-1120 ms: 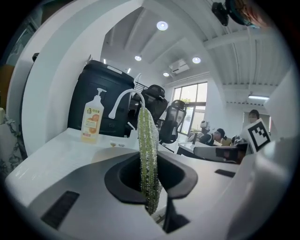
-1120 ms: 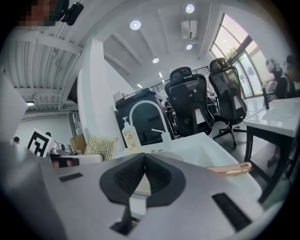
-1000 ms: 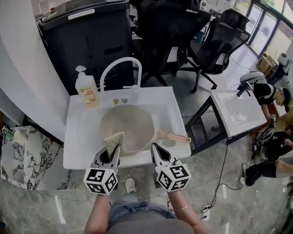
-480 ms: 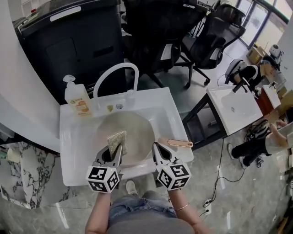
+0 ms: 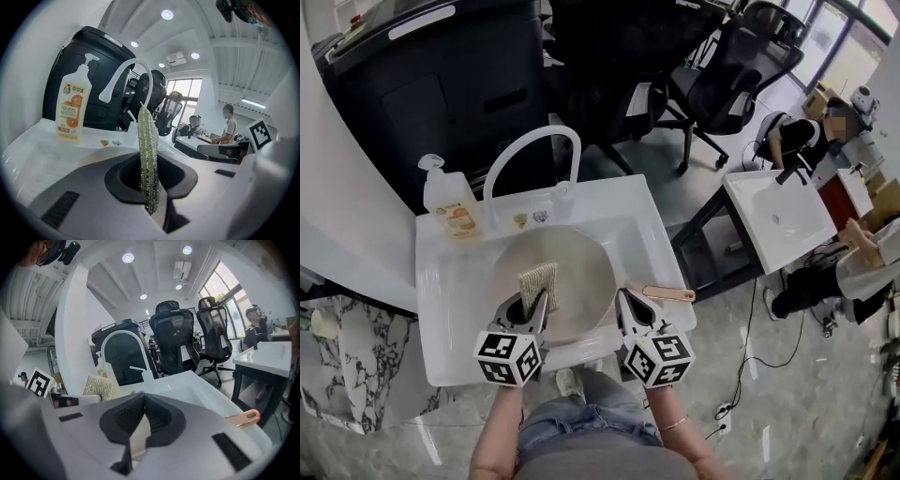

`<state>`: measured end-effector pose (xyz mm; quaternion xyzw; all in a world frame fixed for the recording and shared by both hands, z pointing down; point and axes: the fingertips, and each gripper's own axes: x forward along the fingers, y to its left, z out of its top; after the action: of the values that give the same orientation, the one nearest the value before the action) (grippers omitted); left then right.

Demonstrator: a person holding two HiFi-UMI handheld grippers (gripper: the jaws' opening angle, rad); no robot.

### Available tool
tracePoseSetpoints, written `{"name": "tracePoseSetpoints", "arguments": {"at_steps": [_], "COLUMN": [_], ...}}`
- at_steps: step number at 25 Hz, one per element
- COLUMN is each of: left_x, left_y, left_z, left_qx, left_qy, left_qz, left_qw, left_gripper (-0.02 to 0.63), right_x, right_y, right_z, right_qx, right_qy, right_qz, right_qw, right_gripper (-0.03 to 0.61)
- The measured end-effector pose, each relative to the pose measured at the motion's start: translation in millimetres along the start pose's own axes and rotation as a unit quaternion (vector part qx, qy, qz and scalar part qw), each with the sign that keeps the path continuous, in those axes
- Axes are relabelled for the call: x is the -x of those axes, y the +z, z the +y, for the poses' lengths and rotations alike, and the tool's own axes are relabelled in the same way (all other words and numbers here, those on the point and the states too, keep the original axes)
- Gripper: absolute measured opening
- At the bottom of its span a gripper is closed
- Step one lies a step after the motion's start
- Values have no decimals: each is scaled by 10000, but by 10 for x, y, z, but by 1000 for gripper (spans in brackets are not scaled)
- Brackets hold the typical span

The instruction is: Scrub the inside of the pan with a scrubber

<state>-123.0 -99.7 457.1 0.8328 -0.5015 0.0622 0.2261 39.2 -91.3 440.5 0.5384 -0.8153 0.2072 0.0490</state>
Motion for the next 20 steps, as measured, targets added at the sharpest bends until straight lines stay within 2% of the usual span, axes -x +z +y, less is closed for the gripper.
{"name": "tracePoseSetpoints", "arguments": {"at_steps": [5, 11, 16, 20], "left_x": [-230, -593, -879, -1035], "left_y": [-26, -134, -397, -619], "left_z": [-93, -313, -469, -553], "left_qx": [-121, -229, -372, -447], "left_qy": [-170, -704, -1109, -1492], "left_qz": [196, 600, 1137, 1666], "left_qw": [9996, 9955, 9866, 9736], "left_gripper": [66, 66, 66, 66], "right_x": [-24, -108, -179, -259], "right_y": [60, 134, 96, 121], "right_z": [-229, -456, -643, -759], "right_qx": [-90, -206, -320, -369], "right_qy": [-125, -211, -298, -345], "right_qz": [-63, -77, 30, 75], "right_qw": [9999, 9995, 9990, 9987], "right_gripper": [11, 11, 11, 11]}}
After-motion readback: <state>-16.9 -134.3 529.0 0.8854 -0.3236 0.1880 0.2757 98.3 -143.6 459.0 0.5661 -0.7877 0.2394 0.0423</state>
